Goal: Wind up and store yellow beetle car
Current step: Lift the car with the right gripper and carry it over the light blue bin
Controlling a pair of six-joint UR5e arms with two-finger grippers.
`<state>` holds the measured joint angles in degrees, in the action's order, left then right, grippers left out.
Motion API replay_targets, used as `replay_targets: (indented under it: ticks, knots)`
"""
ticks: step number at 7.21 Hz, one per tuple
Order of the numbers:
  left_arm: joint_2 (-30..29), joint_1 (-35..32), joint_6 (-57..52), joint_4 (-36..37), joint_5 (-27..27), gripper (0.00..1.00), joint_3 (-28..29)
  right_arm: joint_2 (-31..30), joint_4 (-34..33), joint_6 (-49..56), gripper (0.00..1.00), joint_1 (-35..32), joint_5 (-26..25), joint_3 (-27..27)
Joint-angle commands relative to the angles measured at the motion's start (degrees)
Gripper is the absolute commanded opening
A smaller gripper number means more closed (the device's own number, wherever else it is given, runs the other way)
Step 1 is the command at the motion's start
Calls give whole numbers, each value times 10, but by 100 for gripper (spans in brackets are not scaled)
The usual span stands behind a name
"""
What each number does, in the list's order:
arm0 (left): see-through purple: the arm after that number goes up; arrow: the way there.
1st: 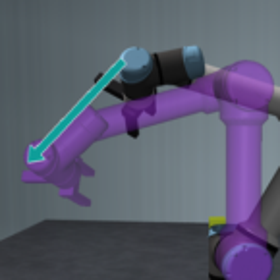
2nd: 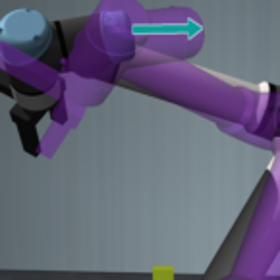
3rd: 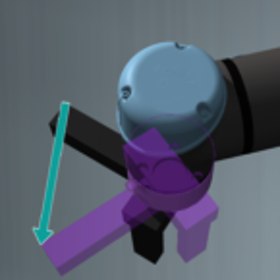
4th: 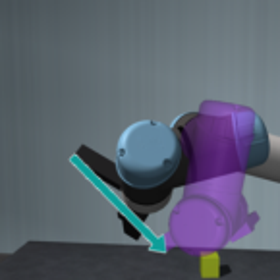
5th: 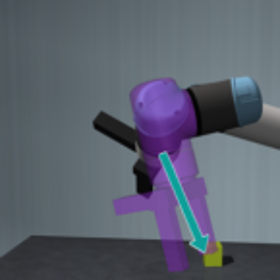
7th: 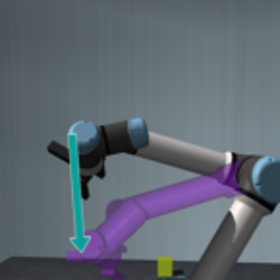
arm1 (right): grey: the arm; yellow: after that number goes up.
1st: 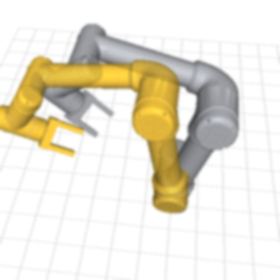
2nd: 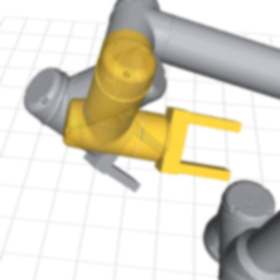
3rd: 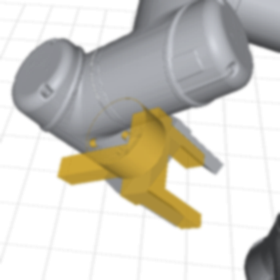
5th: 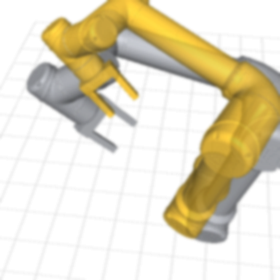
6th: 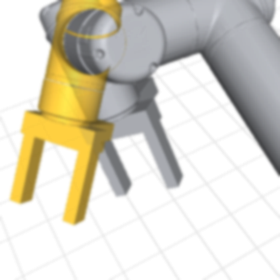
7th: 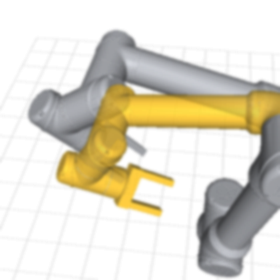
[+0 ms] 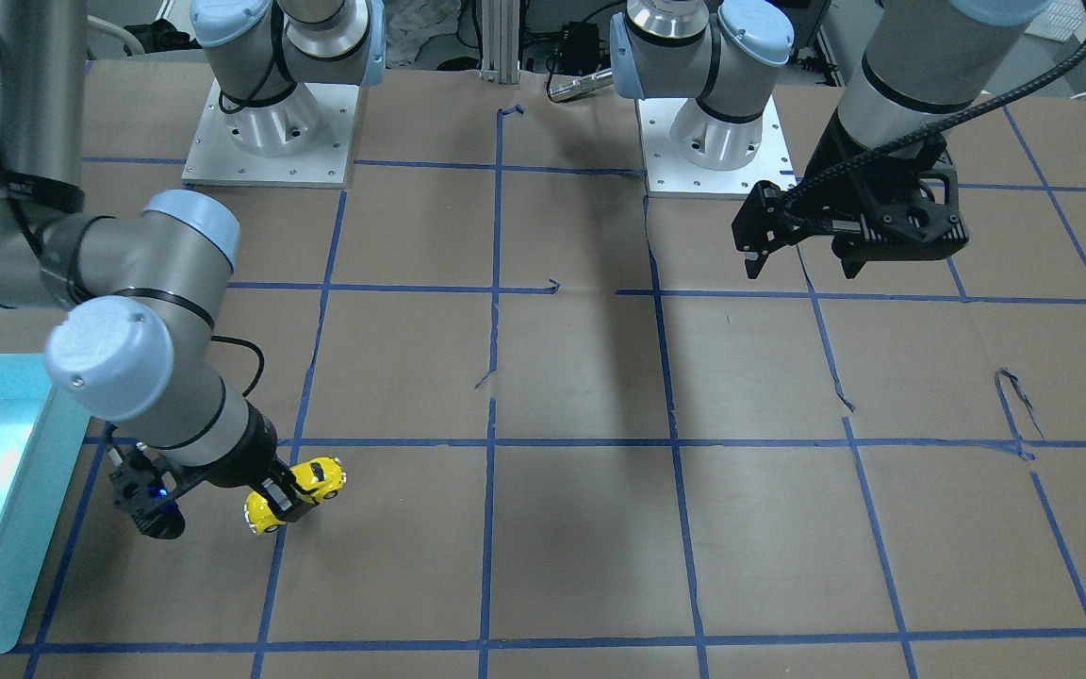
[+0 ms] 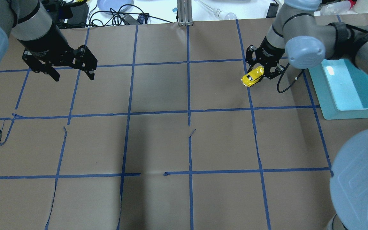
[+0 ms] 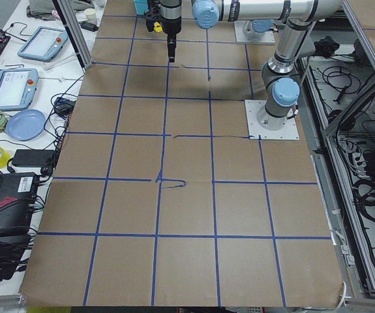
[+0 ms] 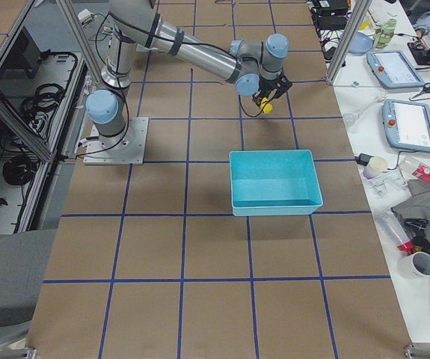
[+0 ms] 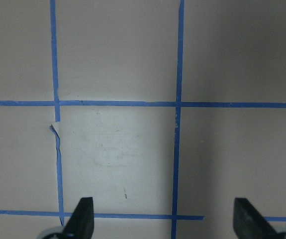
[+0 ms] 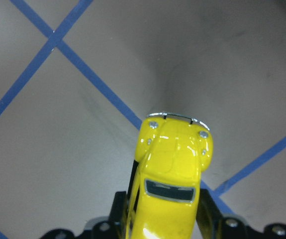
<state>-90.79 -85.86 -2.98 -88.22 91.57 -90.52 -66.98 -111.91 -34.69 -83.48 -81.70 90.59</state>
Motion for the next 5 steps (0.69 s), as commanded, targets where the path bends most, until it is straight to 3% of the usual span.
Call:
replay_targets:
  ticks: [1, 5]
  knots:
    - [0, 0, 0, 1, -1, 100, 0, -39, 118, 169, 22, 45, -71, -64]
    - [0, 3, -2, 2, 0, 100, 0, -34, 109, 511, 19, 178, -97, -82]
